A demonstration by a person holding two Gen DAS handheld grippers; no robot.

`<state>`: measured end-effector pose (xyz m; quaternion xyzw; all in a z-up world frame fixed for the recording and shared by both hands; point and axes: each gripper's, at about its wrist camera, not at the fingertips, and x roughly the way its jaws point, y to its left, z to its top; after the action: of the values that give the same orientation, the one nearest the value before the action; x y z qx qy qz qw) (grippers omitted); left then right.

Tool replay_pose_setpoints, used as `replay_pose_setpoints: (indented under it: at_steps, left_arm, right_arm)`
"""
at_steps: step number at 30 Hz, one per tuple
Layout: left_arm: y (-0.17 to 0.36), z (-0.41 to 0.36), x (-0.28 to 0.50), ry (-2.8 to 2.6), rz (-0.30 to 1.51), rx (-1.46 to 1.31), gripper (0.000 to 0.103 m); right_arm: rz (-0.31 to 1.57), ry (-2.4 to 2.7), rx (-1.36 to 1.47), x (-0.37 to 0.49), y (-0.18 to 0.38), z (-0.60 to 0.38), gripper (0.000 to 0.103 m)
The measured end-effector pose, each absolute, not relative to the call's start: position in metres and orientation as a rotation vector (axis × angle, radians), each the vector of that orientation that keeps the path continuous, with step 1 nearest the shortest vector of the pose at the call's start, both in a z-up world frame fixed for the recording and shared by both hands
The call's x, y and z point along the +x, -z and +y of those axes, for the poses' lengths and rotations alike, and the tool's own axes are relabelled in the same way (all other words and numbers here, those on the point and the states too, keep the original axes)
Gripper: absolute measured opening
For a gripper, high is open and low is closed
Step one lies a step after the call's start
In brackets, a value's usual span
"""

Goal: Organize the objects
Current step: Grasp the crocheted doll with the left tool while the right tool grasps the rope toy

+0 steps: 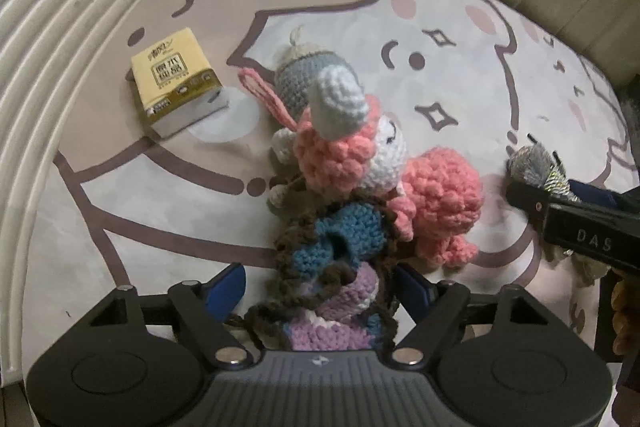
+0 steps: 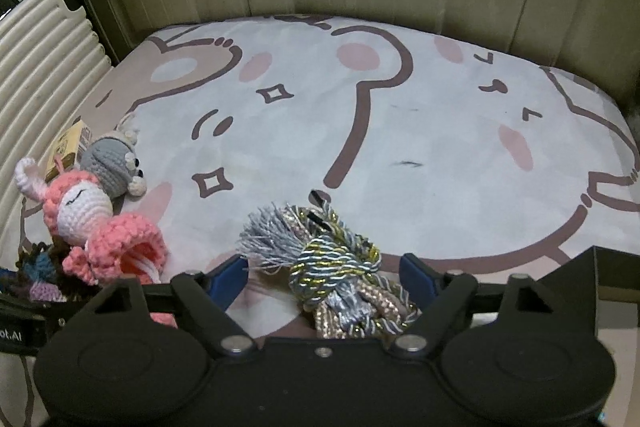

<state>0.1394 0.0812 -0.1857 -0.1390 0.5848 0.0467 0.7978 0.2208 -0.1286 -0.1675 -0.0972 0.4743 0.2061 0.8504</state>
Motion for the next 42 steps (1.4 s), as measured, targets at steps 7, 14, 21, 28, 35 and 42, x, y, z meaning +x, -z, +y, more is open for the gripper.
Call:
replay_pose_setpoints:
  at_steps: [7, 14, 21, 28, 35, 42]
  left_arm:
    - [0.188, 0.075, 0.140, -0.079, 1.276, -0.276, 0.059]
    - [0.181, 0.073, 0.134, -0.054, 1.273, -0.275, 0.047]
    - [0.163, 0.076, 0.123, -0.083, 1.235, -0.267, 0.046]
    - [0.140, 0.078, 0.110, -0.110, 1.184, -0.279, 0.046]
    - [0.112, 0.078, 0.096, -0.126, 1.114, -0.287, 0.046]
    - [0.089, 0.074, 0.087, -0.137, 1.053, -0.295, 0.046]
  right_arm:
    - [1.032, -0.427, -0.202, 0.224, 0.168, -0.132, 0.061]
    - [1.101, -0.461, -0.218, 0.219, 0.163, -0.132, 0.048]
    - [1.099, -0.468, -0.224, 0.208, 0.148, -0.132, 0.047]
    - [1.065, -0.465, -0.198, 0.195, 0.123, -0.139, 0.047]
    - [1.038, -0.455, -0.164, 0.184, 0.101, -0.147, 0.047]
    - [1.012, -0.445, -0.137, 0.172, 0.082, -0.154, 0.047]
